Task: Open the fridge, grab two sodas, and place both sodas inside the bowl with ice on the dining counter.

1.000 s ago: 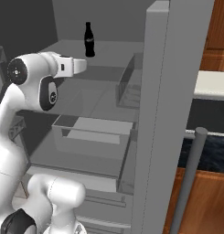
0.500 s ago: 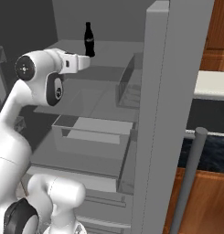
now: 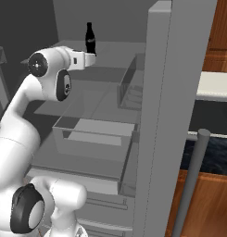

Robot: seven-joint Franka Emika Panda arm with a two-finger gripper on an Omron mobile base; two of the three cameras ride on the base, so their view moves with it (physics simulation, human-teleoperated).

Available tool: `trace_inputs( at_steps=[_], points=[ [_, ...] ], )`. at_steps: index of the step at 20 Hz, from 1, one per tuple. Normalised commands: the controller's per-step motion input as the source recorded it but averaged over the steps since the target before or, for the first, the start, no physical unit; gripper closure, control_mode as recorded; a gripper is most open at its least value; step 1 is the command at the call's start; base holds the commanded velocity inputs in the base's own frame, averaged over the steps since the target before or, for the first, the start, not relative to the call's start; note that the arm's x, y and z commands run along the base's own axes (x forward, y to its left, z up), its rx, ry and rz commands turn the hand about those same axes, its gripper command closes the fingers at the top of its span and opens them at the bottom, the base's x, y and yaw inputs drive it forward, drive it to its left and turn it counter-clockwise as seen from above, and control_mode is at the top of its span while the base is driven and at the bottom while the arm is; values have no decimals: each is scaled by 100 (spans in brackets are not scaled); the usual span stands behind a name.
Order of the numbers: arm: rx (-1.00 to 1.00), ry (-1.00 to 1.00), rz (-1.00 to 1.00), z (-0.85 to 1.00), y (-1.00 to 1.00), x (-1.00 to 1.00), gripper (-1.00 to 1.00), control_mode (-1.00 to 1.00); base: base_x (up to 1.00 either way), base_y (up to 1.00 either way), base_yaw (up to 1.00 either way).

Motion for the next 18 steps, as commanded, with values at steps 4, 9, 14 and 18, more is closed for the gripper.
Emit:
trace_inputs(
  at_steps=[4,9,14,18],
  points=[
    [0,0,0,20,0,27,-100,-100,0,0,0],
    [0,0,0,40,1,21,-100,-100,0,0,0],
    [0,0,0,37,2,17,-100,-100,0,0,0],
    [-1,2,0,0,6,23,-100,-100,0,0,0]
  ],
)
